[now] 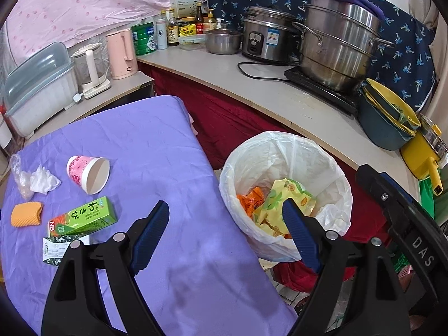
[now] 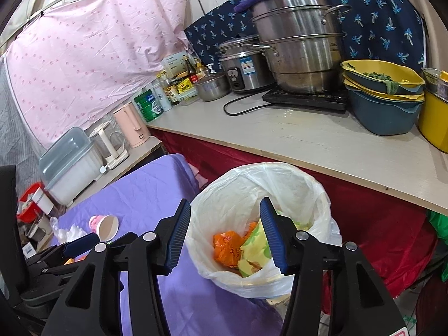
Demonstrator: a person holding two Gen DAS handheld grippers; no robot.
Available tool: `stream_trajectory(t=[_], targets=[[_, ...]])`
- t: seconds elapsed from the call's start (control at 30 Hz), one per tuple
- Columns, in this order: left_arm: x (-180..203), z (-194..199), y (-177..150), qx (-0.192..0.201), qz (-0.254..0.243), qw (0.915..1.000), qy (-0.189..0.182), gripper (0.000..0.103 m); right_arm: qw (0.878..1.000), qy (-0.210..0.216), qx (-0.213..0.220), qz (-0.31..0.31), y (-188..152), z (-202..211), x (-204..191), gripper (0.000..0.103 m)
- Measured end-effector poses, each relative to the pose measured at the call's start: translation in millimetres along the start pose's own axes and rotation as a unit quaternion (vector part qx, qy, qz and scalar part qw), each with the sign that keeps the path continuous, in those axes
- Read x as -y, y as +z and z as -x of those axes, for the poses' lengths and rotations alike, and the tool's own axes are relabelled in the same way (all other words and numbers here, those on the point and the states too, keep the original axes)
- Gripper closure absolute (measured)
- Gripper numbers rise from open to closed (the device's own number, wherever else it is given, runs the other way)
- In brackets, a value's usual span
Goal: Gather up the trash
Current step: 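Move both open tools back to the clear bag and pink cup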
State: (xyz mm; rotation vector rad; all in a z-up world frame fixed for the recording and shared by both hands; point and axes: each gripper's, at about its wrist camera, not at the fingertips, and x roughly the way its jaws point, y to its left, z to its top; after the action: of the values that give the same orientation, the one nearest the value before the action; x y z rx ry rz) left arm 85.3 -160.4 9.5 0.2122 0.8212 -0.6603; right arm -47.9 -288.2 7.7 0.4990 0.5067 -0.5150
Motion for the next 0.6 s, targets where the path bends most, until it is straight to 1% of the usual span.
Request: stream_trajectory(t=[0.37, 0.6], targets=[[-51.2, 11.1, -13.3, 0.0, 0.038, 0.999, 0.023, 0.024, 0.999, 0.032, -0.016, 0.029, -13.7, -6.4, -46.4, 0.052], [-100.1, 18.9, -27.0, 0.0, 0.075, 0.996, 0.049, 0.024, 0.996, 0.057, -0.037, 0.055, -28.7, -17.9, -87.5, 0.052]])
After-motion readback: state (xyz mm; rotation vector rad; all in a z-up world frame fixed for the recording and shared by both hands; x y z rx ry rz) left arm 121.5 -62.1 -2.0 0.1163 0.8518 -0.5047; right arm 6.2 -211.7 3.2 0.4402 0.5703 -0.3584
